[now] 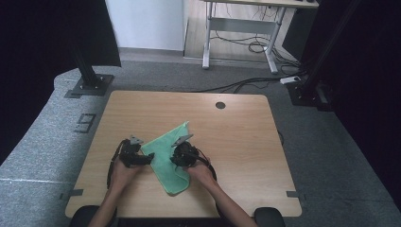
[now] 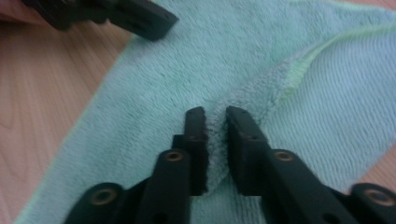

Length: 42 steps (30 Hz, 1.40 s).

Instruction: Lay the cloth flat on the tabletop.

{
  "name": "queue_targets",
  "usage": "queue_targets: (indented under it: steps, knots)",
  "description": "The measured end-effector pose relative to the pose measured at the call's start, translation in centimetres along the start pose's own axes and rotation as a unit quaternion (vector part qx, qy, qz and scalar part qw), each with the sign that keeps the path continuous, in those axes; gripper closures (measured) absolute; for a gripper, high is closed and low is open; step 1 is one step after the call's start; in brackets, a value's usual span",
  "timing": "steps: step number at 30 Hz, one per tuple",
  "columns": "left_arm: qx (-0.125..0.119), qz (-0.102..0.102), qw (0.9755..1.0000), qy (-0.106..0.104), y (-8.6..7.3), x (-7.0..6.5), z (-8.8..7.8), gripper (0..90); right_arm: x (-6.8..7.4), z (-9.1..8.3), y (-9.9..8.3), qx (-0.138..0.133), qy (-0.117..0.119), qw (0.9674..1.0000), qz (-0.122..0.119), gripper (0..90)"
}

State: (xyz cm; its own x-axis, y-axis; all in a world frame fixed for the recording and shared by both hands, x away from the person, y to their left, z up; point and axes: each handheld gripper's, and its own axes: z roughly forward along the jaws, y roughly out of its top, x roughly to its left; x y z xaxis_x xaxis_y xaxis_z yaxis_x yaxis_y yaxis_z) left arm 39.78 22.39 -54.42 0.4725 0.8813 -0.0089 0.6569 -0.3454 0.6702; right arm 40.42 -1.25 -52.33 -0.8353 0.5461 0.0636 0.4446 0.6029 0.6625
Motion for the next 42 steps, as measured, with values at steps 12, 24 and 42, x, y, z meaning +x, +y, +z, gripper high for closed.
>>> queue_targets:
  steps: [12,24,42]
  knots:
    - [-0.002,0.002,1.0000,-0.002,-0.1,0.1,0.0,16.8,-2.6,-3.4,0.9,-0.024,-0.043,0.9987,0.010,58.8]
    - [-0.006,0.001,1.0000,-0.002,-0.1,0.1,0.0,16.7,-1.7,-0.8,-1.1,0.011,-0.045,0.9989,-0.009,50.6]
    - [-0.008,0.000,1.0000,-0.002,-0.2,0.0,0.0,16.8,-0.3,0.5,-0.6,0.009,-0.008,0.9999,-0.001,68.2]
